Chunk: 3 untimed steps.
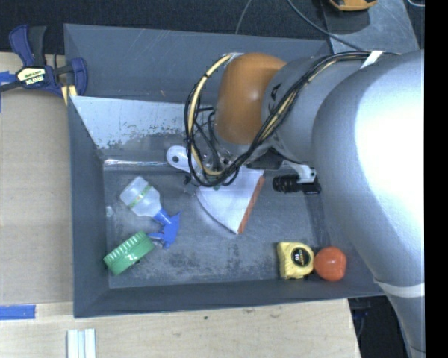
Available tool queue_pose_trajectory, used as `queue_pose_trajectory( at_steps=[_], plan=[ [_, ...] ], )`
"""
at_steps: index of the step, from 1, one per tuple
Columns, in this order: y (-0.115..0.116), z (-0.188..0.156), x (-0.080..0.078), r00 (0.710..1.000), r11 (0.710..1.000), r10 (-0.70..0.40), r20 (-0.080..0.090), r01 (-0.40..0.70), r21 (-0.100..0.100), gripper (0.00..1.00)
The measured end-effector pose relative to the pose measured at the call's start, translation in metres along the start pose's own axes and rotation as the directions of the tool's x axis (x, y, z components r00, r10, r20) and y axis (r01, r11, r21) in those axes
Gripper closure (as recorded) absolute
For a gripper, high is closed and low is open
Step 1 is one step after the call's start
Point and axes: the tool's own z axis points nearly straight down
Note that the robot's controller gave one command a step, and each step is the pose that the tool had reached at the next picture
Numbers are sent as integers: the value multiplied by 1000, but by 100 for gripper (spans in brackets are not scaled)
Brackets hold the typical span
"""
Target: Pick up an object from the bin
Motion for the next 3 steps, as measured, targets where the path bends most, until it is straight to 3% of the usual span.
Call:
queue_pose_trajectory(
  at_steps=[1,2,3],
  plan=[
    [32,-51,16,1000,1000,23,2,-23,-4,100],
    [0,-163,19,999,999,46,10,-46,-11,100],
    [60,-144,38,1000,1000,23,12,-23,-14,100]
  ],
)
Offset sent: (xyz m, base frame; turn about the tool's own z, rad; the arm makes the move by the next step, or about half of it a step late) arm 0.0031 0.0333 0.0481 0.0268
